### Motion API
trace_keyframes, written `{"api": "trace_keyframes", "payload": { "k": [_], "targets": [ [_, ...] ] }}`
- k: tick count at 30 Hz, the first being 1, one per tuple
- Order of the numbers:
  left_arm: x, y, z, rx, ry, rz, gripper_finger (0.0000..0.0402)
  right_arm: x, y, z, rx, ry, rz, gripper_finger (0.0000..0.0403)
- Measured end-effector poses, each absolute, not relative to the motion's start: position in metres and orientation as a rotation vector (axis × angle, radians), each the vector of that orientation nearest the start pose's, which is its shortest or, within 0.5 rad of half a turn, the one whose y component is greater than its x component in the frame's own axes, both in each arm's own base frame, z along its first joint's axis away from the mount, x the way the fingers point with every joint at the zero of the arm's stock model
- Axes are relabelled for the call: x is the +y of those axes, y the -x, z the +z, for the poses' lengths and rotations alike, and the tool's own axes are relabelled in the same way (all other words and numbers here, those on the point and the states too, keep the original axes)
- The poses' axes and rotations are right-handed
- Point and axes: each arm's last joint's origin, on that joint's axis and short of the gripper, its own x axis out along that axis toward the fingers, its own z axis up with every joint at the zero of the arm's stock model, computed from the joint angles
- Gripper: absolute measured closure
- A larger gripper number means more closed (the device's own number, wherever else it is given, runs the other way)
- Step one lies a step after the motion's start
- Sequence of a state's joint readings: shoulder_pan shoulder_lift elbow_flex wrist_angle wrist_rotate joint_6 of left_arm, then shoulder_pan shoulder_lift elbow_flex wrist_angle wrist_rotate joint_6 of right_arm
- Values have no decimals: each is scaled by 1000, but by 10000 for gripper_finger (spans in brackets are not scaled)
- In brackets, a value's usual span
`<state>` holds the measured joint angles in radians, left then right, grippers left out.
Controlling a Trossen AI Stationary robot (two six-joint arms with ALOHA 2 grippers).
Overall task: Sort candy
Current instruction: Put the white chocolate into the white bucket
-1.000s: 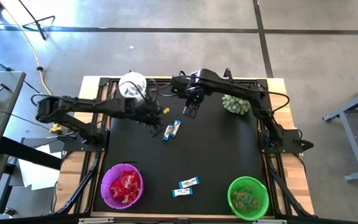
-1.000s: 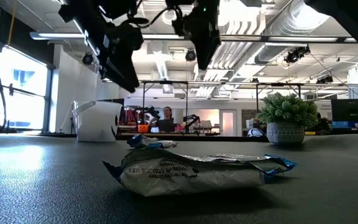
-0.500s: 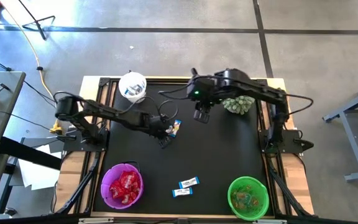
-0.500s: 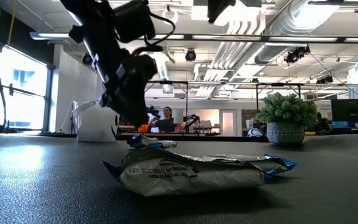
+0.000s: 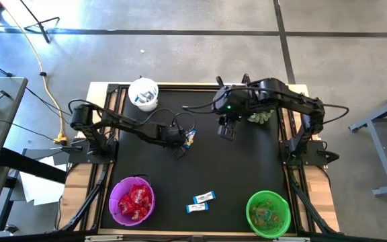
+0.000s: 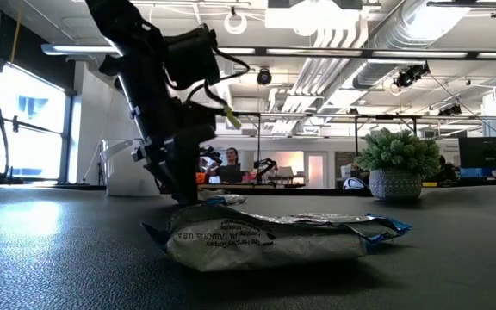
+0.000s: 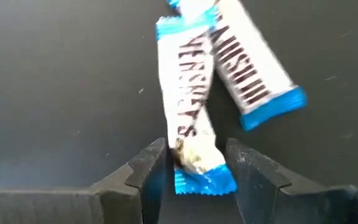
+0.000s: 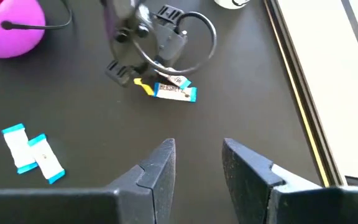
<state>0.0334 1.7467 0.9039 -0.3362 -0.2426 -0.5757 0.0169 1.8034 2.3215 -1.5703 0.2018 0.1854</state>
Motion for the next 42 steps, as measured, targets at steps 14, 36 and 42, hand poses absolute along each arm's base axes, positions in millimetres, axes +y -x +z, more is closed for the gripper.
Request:
{"api": "trace_keyframes", "payload": {
  "k": [14, 36, 42],
  "targets": [
    [18, -312, 123, 1073, 423, 621, 341, 9, -312, 450, 1025, -52, -245, 277],
    [38, -280, 207, 798, 492, 739, 396, 6, -311, 451, 1009, -31, -327, 276],
    [66, -242, 238, 763, 395, 967, 396, 6, -311, 451, 1005, -43, -344, 276]
  ]
}}
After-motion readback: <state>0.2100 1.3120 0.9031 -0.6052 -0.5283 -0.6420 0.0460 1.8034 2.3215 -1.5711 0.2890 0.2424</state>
